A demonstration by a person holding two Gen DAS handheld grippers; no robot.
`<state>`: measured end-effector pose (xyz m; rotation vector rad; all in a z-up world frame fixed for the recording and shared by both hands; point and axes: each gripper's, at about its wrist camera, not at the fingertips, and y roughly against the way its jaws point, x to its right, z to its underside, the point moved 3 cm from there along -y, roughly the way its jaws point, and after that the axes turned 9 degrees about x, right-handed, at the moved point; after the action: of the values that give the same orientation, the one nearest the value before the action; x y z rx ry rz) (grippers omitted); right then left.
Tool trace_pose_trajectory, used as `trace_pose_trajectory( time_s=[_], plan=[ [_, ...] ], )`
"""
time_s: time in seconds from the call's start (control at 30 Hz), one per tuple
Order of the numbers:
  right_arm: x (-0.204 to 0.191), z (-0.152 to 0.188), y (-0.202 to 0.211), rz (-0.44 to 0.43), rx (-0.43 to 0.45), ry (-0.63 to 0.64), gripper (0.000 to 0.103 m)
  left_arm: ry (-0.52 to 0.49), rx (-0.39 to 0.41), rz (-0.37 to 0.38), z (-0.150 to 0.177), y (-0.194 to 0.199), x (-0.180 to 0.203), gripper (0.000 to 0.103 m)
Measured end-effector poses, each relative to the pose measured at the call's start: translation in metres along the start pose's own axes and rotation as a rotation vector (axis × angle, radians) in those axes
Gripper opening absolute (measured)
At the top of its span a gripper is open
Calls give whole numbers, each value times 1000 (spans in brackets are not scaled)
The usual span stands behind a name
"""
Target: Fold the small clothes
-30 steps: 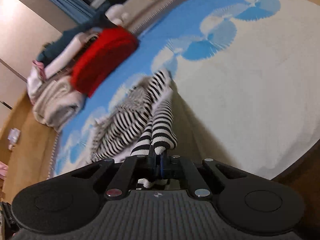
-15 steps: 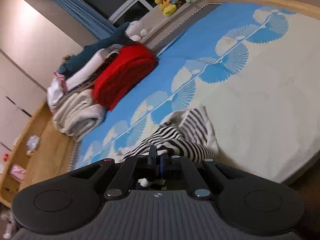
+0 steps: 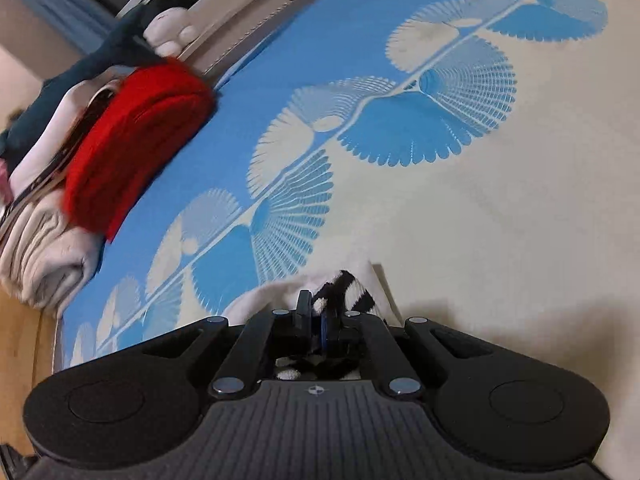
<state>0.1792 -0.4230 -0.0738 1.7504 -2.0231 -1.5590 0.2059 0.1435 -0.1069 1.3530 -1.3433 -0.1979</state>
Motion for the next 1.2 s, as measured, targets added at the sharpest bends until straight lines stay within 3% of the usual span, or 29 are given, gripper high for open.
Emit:
trace_pose_trajectory(
  time_s=[0.03,0.1,0.2,0.27,0.3,0.4,0.5,0.6,0.67,0.8,0.87,0.9,0.93,0.97,1.0,1.03,1.1,1.2],
  plan=[
    [0,0,-4,1,-5,-4,11,-19,42,21,-6,10,3,18],
    [-5,-7,-2,-12,27,26,12,-84,138,64,-15,29,15,39],
    [-16,-16,12,-33,130,140,23,-200,175,86,-14,39,25,41],
    [-20,-19,20,-28,174,218,45,-319,153,74,-4,35,34,41],
    [-21,-19,21,-32,177,254,47,-385,137,63,1,33,39,44],
    [-20,-8,16,-44,127,403,49,-566,66,14,22,15,51,61],
    [-19,9,-4,-35,4,571,52,-652,-5,-43,41,-4,50,61],
    [-19,23,-19,-25,-67,686,57,-736,-18,-111,52,-17,49,67],
    [-21,34,-27,-10,-94,751,58,-776,-10,-146,53,-27,51,68],
    [-27,44,-42,8,-96,849,58,-779,-3,-139,48,-40,57,68],
    [-32,46,-46,12,-87,887,52,-781,10,-128,44,-44,62,68],
    [-36,47,-47,12,-79,905,47,-790,16,-121,43,-46,64,66],
    [-40,47,-47,14,-67,923,35,-801,20,-108,42,-48,65,63],
    [-44,46,-46,12,-52,933,22,-808,14,-86,42,-49,68,46],
    [-47,45,-45,4,-39,933,14,-805,-18,-41,41,-51,68,13],
    [-50,41,-45,-7,-25,922,5,-806,-45,1,41,-51,69,4],
    [-54,26,-41,-28,13,853,4,-826,3,54,32,-40,75,4],
    [-59,-9,-25,-108,113,671,3,-664,159,148,-5,-9,78,4]
  ],
)
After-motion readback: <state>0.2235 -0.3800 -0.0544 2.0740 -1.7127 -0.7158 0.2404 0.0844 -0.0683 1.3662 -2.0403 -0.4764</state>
